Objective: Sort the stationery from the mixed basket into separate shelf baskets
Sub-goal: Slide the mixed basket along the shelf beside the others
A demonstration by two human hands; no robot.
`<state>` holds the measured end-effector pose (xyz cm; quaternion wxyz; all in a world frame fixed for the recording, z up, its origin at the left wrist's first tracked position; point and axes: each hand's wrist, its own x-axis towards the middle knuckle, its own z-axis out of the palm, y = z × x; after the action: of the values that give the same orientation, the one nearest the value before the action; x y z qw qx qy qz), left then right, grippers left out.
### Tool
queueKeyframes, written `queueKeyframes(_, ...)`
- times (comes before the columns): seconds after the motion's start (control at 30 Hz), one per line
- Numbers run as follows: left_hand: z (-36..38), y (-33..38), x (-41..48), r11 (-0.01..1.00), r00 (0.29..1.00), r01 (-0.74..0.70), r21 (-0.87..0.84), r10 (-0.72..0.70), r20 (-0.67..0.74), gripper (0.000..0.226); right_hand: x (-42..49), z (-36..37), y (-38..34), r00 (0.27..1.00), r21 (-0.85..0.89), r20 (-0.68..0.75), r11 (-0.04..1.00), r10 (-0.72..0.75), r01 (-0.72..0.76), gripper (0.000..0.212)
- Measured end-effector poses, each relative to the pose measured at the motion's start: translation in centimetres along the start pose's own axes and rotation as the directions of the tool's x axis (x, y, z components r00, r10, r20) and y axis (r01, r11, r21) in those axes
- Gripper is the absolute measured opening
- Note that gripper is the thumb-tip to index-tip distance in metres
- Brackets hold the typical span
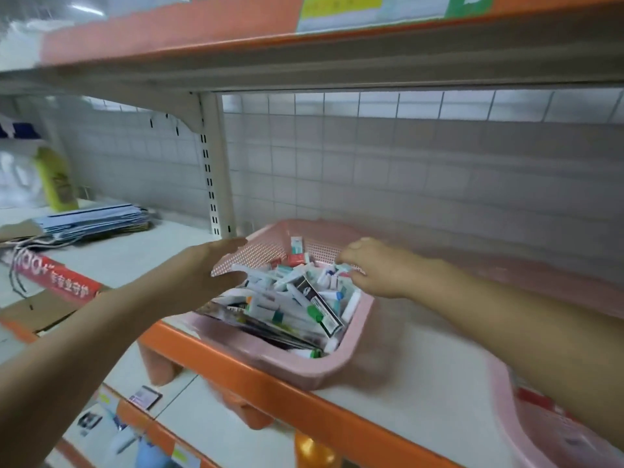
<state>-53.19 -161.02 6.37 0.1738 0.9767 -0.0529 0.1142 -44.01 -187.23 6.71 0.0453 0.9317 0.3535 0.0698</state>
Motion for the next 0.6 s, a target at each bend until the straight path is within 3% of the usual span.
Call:
queueKeyframes(0.13,0.6,-0.8,3.0,1.000,1.000,0.016,0.017,-0.017,0.024,0.048,2.2,1.6,-1.5,0.997,0.098,0.071,0.995,-0.007,0.000,0.028)
queueKeyframes(0.4,2.4,-4.3,9.6,0.950,0.959,-0.197,0.241,0.135,0.249,0.036,6.6,2.3,-4.7,0.993,0.212,0.030,0.970,0.118,-0.121,0.031)
queueKeyframes(0.6,3.8,-6.7,11.5,0.800,0.915,-0.386,0.459,0.269,0.300,0.019,9.3,2.9,-7.6,0.965,0.241,0.033,0.935,0.259,-0.259,0.034)
